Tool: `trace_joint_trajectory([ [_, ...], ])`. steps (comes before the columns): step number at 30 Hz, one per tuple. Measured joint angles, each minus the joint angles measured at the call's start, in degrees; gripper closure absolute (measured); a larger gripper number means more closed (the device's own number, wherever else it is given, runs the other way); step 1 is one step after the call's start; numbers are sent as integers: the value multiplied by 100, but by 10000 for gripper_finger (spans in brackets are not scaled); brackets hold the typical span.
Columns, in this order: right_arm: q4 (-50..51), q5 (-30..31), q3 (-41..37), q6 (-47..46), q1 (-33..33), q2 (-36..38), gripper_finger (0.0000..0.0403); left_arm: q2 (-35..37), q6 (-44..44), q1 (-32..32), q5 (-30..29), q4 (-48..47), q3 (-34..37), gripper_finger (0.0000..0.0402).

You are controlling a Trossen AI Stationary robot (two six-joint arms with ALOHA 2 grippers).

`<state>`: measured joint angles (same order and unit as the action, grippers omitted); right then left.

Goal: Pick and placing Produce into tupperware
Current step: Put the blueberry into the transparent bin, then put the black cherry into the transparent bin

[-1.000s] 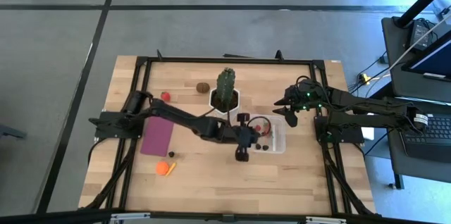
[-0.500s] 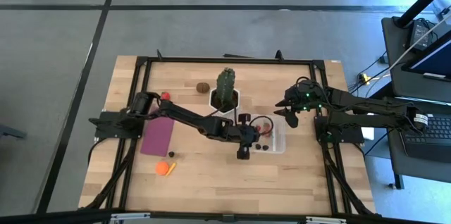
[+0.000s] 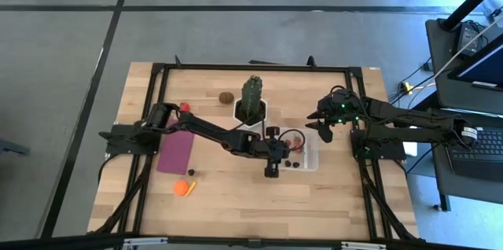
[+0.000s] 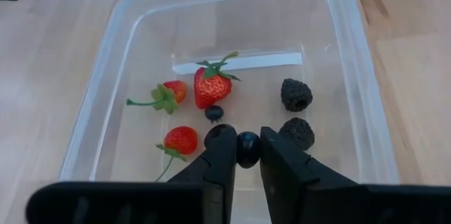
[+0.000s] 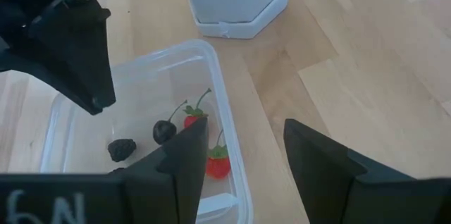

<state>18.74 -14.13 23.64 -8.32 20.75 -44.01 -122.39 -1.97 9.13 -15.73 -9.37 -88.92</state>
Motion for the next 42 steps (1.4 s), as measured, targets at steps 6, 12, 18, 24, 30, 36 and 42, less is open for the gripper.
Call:
trace_joint_trajectory([
  [6,0,0,0,0,0,0,214,0,80,0,24,-36,0,324],
  [12,0,0,0,0,0,0,214,2,98,9,28,-23,0,257],
  [18,0,0,0,-14,0,0,214,43,21,4,-139,-185,0,209],
  [24,127,0,0,-17,2,-1,214,551,388,29,-322,-1484,4,201],
  [30,262,2,0,-17,2,-2,215,1207,505,188,-327,-1916,260,209],
  [36,262,2,0,-7,2,-2,215,2404,1151,399,-968,-1459,1538,204],
  [42,247,1,0,24,2,-2,215,3714,2267,916,-1219,-1073,3066,210],
])
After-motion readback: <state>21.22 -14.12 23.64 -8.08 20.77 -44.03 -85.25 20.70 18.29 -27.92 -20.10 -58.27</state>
